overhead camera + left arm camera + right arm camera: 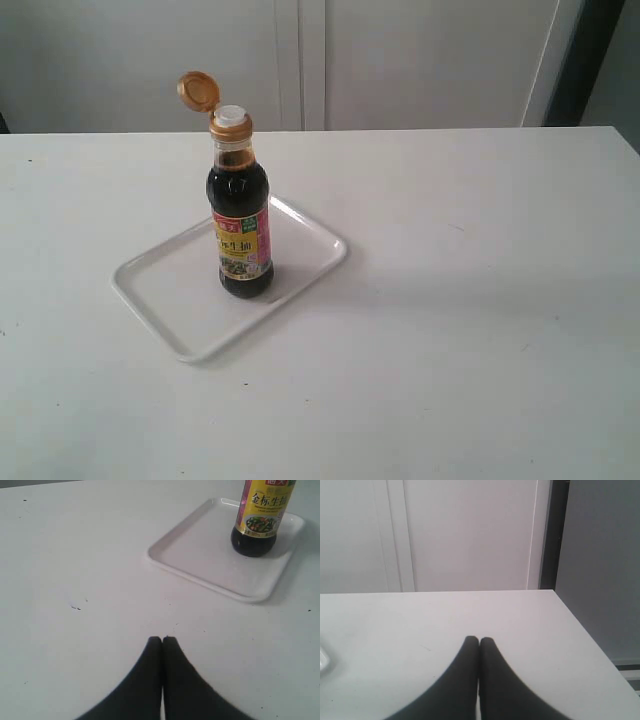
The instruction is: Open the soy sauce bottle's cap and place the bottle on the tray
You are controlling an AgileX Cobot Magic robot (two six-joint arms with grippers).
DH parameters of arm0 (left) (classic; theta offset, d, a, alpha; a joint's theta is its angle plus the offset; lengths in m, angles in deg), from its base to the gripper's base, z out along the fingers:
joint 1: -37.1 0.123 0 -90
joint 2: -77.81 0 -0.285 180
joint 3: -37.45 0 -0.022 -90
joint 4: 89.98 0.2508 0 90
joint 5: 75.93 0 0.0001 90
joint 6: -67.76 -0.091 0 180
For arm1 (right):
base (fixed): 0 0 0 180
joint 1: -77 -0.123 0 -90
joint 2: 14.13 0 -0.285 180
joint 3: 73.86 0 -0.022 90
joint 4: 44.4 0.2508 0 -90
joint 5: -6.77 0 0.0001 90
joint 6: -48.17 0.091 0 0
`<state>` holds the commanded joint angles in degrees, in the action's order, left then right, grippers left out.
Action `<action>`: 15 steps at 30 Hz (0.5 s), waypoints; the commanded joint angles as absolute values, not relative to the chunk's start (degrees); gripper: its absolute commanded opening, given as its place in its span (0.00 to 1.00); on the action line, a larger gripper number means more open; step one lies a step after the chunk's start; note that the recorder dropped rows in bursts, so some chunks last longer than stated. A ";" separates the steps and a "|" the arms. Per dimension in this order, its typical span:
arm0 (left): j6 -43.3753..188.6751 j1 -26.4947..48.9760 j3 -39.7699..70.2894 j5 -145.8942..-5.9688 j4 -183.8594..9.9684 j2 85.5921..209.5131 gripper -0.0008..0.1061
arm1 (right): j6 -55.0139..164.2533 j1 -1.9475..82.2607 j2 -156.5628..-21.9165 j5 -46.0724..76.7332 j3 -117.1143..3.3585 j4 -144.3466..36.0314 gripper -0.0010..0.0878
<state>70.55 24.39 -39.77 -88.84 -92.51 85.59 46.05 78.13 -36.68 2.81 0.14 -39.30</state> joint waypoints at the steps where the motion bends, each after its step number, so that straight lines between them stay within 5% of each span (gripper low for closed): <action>1: 70.55 24.39 -39.77 -88.84 -92.51 85.59 0.01 | 46.05 78.13 -36.68 2.81 0.14 -39.30 0.01; 15: 70.55 24.39 -39.77 -88.84 -92.51 85.59 0.01 | 45.16 78.21 -34.14 4.65 1.27 -39.30 0.01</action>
